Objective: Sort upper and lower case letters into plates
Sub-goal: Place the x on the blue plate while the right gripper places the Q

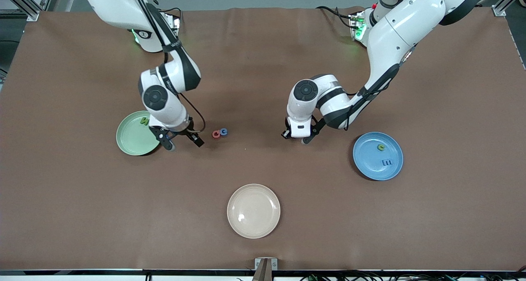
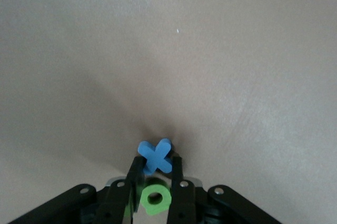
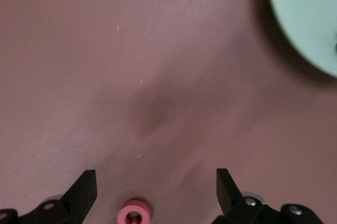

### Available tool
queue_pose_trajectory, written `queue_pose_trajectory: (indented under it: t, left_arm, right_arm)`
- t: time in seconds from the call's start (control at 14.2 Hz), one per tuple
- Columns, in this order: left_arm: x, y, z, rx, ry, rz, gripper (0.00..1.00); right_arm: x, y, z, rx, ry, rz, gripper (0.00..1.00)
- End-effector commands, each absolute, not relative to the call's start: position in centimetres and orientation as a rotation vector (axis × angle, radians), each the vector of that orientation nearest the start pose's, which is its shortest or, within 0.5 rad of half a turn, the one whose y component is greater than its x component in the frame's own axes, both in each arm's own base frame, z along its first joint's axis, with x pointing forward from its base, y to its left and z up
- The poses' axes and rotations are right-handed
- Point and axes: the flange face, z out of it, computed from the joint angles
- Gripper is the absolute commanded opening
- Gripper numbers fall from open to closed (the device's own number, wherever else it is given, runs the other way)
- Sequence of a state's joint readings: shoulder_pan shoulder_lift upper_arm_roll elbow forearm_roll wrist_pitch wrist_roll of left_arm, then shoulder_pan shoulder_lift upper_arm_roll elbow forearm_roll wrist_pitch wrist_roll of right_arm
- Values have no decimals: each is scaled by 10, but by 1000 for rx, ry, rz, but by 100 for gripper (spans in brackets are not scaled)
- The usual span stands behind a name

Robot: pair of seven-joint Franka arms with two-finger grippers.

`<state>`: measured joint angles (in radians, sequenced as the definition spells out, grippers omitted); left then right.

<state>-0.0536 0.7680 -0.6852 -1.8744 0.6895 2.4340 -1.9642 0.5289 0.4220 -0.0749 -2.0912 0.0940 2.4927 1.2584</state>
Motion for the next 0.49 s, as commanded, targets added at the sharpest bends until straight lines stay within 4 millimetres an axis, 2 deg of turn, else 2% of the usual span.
queue_pose_trajectory:
  t: [0.0, 0.21, 0.42]
  left_arm:
    - [491, -403, 188, -2920, -1312, -59, 16]
    - [503, -394, 208, -2918, -1348, -104, 16]
    - [520, -373, 228, -2897, -1389, -148, 16]
  right_arm:
    - [533, 281, 199, -2822, 1402, 35, 100]
    - [528, 293, 187, -2819, 1406, 25, 96]
    - [521, 301, 183, -2838, 1389, 35, 85]
